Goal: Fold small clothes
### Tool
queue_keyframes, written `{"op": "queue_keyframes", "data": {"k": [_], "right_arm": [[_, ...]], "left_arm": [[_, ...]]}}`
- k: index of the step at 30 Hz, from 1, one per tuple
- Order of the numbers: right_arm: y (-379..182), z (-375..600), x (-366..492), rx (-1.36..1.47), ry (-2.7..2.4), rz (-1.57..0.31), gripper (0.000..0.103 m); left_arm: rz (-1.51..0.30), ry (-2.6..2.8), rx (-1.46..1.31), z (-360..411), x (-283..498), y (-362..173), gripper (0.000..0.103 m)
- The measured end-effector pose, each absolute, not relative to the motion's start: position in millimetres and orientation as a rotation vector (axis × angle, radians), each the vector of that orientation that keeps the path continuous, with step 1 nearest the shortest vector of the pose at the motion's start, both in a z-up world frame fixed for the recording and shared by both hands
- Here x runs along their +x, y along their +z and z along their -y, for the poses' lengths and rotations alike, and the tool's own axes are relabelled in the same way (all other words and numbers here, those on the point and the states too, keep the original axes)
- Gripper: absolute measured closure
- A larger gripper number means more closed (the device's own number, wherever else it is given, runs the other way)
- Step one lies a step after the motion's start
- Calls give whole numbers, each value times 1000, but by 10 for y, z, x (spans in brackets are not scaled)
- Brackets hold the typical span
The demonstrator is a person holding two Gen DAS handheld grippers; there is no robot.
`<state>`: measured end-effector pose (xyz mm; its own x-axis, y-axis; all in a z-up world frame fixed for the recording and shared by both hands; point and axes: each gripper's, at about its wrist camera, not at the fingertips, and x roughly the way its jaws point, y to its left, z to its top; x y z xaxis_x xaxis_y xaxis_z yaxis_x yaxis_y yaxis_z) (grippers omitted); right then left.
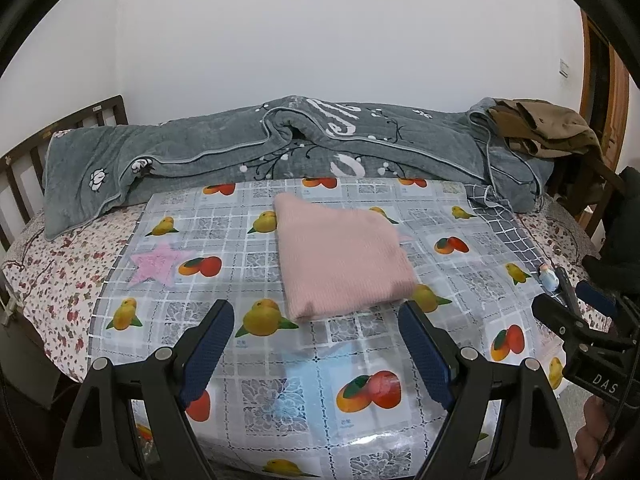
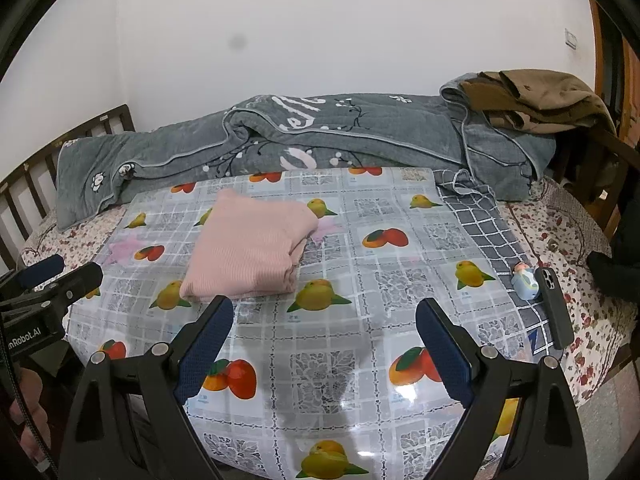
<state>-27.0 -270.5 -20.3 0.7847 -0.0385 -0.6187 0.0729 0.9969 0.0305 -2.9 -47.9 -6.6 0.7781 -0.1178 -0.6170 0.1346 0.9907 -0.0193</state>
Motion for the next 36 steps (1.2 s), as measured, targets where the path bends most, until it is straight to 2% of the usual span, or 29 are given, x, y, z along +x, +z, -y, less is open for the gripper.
{"op": "queue_keyframes", "data": {"k": [36], "right_arm": [[-206, 2719, -305, 70, -57, -672, 12]], "left_arm": [[-670, -140, 32, 516, -33, -71, 20]]}}
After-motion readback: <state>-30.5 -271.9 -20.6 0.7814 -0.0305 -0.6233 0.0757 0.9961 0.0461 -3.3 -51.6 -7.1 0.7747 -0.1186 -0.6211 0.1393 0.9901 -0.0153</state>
